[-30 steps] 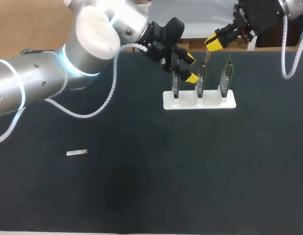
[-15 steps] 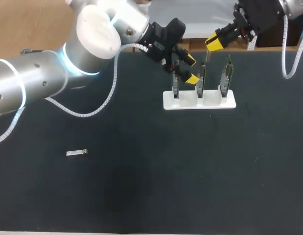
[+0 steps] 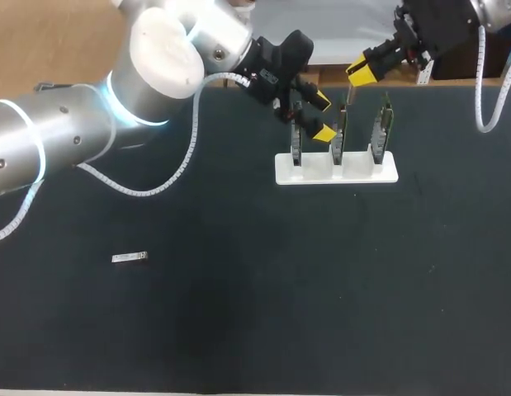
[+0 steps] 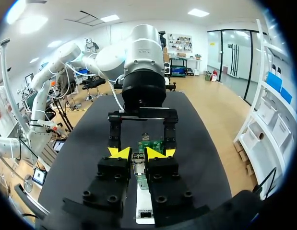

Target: Pick up the optical module with the left hand, and insert it into the network port with the right hand.

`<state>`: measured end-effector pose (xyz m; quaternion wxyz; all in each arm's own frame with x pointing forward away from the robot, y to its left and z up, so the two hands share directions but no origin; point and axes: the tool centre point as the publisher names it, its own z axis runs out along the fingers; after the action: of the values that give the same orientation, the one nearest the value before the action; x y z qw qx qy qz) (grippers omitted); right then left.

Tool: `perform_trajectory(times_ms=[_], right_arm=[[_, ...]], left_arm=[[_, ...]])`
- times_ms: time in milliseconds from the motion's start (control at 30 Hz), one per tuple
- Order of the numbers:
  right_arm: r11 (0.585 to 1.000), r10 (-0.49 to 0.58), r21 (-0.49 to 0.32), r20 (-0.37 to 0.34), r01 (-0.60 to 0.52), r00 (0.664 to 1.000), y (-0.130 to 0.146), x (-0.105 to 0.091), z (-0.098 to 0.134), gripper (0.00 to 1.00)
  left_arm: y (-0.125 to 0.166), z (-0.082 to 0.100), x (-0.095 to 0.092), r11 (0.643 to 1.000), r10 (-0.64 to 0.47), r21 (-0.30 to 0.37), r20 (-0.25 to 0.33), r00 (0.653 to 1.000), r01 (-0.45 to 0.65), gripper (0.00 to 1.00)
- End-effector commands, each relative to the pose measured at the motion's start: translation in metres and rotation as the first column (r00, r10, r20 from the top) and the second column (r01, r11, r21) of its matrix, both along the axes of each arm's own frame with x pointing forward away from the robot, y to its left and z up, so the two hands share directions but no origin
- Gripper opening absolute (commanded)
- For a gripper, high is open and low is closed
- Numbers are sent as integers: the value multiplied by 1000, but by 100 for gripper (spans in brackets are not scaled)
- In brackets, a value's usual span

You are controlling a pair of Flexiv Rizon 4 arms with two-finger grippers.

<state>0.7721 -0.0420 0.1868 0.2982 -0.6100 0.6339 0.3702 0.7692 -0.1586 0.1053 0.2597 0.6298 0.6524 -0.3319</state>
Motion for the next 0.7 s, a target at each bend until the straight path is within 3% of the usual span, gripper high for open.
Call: perform_trajectory(times_ms=[33,700], right_arm=[[1000,-1,6,6,1,1000,0,0,0,0],[998,51,-31,37,-50,998,6,4,-2,0]], left_arm=[[-1,1,3,1000,-17,16,4,1000,17,100],[-2,1,3,1000,-24,19,4,1000,24,100]])
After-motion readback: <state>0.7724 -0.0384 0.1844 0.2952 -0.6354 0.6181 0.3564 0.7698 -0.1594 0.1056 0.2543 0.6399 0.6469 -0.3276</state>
